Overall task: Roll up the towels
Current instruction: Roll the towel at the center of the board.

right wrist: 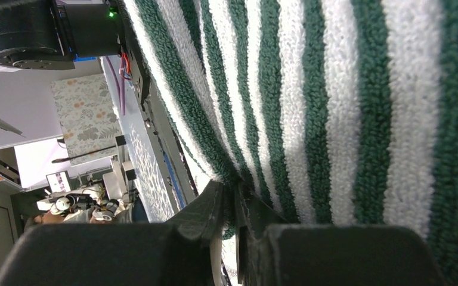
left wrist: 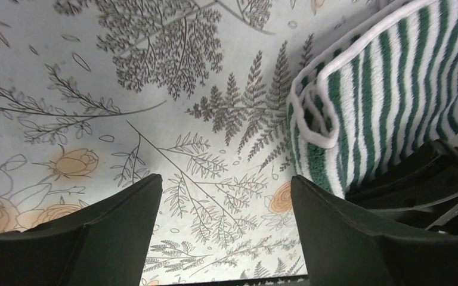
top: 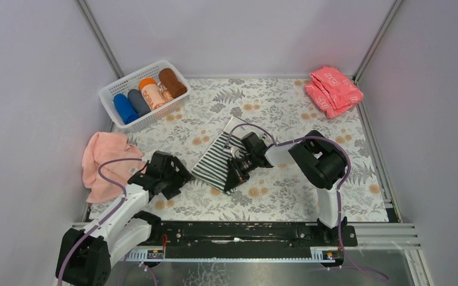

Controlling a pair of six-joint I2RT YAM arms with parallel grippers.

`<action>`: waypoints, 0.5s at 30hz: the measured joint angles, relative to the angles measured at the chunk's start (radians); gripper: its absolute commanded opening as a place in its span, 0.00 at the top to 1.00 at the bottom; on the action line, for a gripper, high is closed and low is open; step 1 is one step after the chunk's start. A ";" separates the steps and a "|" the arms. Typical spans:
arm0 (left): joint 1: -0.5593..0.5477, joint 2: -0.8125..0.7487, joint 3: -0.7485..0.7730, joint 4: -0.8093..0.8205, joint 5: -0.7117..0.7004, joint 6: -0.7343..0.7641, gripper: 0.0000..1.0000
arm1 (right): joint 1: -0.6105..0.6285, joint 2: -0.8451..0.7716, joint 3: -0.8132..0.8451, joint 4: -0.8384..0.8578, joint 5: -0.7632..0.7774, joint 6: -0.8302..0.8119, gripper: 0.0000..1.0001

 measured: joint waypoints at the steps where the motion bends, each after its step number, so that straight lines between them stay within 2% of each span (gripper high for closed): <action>1: 0.000 0.004 -0.008 0.004 0.021 0.000 0.20 | 0.000 0.001 0.000 0.000 0.000 0.001 1.00; 7: 0.000 0.063 -0.025 0.074 0.123 0.002 0.20 | 0.000 0.009 0.008 -0.005 -0.004 0.008 0.99; 15: 0.000 0.132 -0.025 0.190 0.179 0.000 0.21 | 0.000 0.009 0.021 -0.034 0.002 0.006 0.97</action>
